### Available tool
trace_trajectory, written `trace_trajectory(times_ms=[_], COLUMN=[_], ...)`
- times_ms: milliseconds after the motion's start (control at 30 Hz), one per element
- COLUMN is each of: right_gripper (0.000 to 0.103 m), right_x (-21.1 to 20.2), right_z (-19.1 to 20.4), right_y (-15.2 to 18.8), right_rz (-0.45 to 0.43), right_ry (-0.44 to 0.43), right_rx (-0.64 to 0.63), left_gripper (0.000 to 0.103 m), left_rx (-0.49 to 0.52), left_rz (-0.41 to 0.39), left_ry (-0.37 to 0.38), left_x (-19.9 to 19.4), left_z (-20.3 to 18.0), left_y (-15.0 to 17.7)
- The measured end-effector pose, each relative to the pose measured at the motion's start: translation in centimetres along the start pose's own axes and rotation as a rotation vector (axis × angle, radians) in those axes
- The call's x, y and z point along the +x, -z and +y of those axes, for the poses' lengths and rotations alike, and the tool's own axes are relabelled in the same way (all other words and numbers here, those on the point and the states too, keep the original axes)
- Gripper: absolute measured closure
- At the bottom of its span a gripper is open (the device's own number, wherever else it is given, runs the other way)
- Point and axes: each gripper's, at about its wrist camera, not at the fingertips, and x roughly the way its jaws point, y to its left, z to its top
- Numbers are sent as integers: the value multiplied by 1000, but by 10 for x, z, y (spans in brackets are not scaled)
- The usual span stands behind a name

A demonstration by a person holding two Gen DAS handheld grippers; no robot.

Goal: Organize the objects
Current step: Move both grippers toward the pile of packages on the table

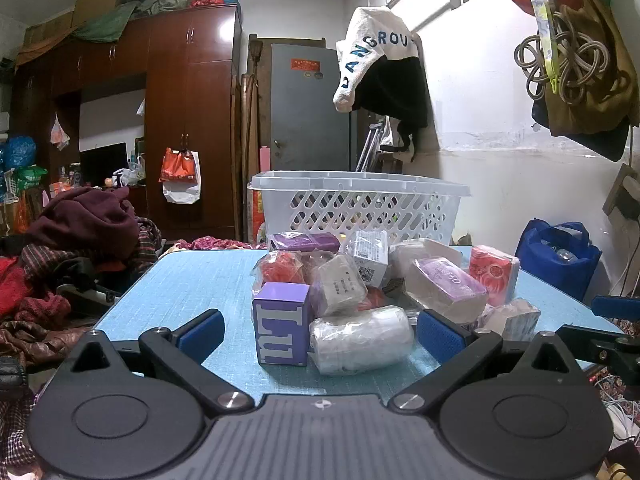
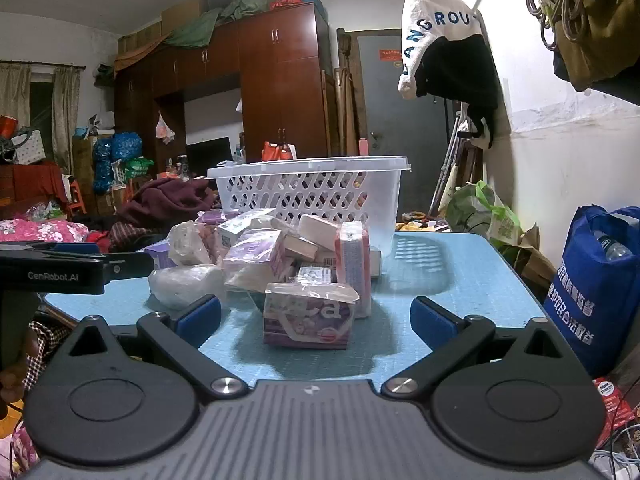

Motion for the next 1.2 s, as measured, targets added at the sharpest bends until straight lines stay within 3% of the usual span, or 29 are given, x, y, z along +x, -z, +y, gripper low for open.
trace_trajectory(times_ms=[1200], right_gripper=[0], right_x=[4], right_z=[-2], right_y=[2], right_rz=[9], right_ry=[15], right_rx=[-5], left_gripper=[0], left_rx=[9], left_rz=[15], left_ry=[12], left_x=[3], left_z=[-2], left_y=[4])
